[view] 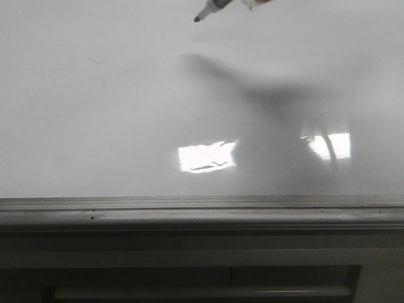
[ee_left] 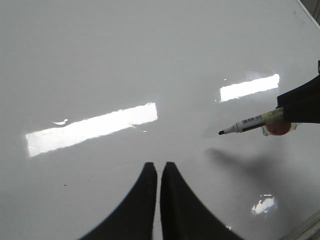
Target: Write number 0 on whiteboard
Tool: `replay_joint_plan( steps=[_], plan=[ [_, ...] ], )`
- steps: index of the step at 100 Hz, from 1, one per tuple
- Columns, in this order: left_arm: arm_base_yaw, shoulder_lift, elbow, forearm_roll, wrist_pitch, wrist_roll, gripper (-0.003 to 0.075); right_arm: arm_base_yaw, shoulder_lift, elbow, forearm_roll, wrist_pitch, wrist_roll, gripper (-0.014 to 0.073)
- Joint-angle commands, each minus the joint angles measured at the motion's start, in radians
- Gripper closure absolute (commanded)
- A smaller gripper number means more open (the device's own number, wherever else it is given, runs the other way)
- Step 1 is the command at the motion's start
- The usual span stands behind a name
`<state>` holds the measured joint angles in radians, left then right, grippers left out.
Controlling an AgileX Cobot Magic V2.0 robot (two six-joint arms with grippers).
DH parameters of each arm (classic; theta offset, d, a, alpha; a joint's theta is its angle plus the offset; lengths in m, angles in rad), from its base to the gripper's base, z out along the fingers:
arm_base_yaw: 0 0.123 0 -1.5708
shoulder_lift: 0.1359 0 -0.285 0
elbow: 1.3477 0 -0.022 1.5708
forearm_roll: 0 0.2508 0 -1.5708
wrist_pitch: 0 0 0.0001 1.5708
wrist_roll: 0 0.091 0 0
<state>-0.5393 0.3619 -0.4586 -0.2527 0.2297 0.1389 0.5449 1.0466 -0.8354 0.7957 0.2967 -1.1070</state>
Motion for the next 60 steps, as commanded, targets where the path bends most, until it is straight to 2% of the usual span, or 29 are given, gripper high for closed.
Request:
replay_joint_plan(
  steps=[1,11,23,31,60],
  plan=[
    [0.001,0.004,-0.025,-0.014,-0.079,-0.011,0.074,-0.005,-0.01,-0.04,0.007,-0.016,0.008,0.064],
    [0.001,0.004,-0.025,-0.014,-0.077,-0.011,0.074,-0.005,-0.013,-0.04,-0.082,0.021,0.088,0.064],
    [0.001,0.004,-0.025,-0.014,-0.071,-0.011,0.074,-0.005,-0.013,-0.04,-0.347,0.123,0.306,0.064],
    [0.001,0.004,-0.025,-0.014,-0.068,-0.011,0.074,-0.005,-0.013,-0.04,-0.47,0.142,0.405,0.0641],
    [0.001,0.004,-0.025,-0.014,-0.068,-0.011,0.074,0.019,-0.038,-0.064,-0.487,0.034,0.415,0.0641]
  ],
)
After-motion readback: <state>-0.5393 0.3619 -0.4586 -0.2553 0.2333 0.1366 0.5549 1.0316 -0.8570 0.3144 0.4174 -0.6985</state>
